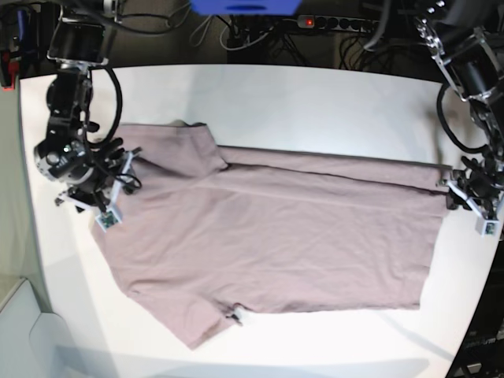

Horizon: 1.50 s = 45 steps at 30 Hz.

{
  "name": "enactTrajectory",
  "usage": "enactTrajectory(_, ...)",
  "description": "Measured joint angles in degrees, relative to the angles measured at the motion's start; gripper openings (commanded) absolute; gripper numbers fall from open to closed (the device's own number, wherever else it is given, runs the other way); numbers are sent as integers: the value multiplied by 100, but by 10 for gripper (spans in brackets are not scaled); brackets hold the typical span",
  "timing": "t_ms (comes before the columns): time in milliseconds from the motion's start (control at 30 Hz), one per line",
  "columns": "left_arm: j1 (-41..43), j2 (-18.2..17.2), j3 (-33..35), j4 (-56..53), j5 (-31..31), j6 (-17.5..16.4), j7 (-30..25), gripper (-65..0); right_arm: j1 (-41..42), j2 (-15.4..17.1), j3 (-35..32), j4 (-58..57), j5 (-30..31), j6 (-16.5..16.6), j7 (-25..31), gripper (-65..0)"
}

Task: Layout the t-shirt on the table in an organized manner, then fold the t-shirt properly
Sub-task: 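Lift the collar-side corners with both grippers and fold toward the hem, then release the folded edge and regrasp the shirt's side edges with both grippers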

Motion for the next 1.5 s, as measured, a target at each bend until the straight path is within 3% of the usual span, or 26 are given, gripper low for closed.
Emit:
enactTrajectory(133, 46, -2, -59, 81, -24, -20, 20, -412, -306, 2, 262, 586, -4, -2, -7, -287)
enactTrajectory(300, 361, -9, -706, 280, -59, -52, -9, -412, -813, -39, 328, 994, 17, -7, 7, -287)
enactTrajectory(500, 553, 57, -785, -87, -50, -50, -33, -392, -1257, -570, 487, 1012, 11, -7, -37, -287)
enactTrajectory(733, 496, 24, -789, -184, -61, -61, -57, -358, -1602, -935, 461, 984, 11, -17, 4, -288)
enactTrajectory(1033, 498, 26, -772, -184, -59, -61, -57, -358, -1513, -839, 490, 490, 50, -24, 238, -298)
enactTrajectory(1133, 496, 26, -772, -184, -63, -63, -57, -358, -1517, -837, 494, 409, 52, -24, 404, -397)
enactTrajectory(1267, 498, 24, -769, -184, -59, -61, -57, -358, -1484, -833, 494, 289, 94, -26, 518, -631)
enactTrajectory(1500, 498, 24, -780, -175, -59, -61, -57, -358, -1504, -839, 487, 579, 20, 0, 251, -650)
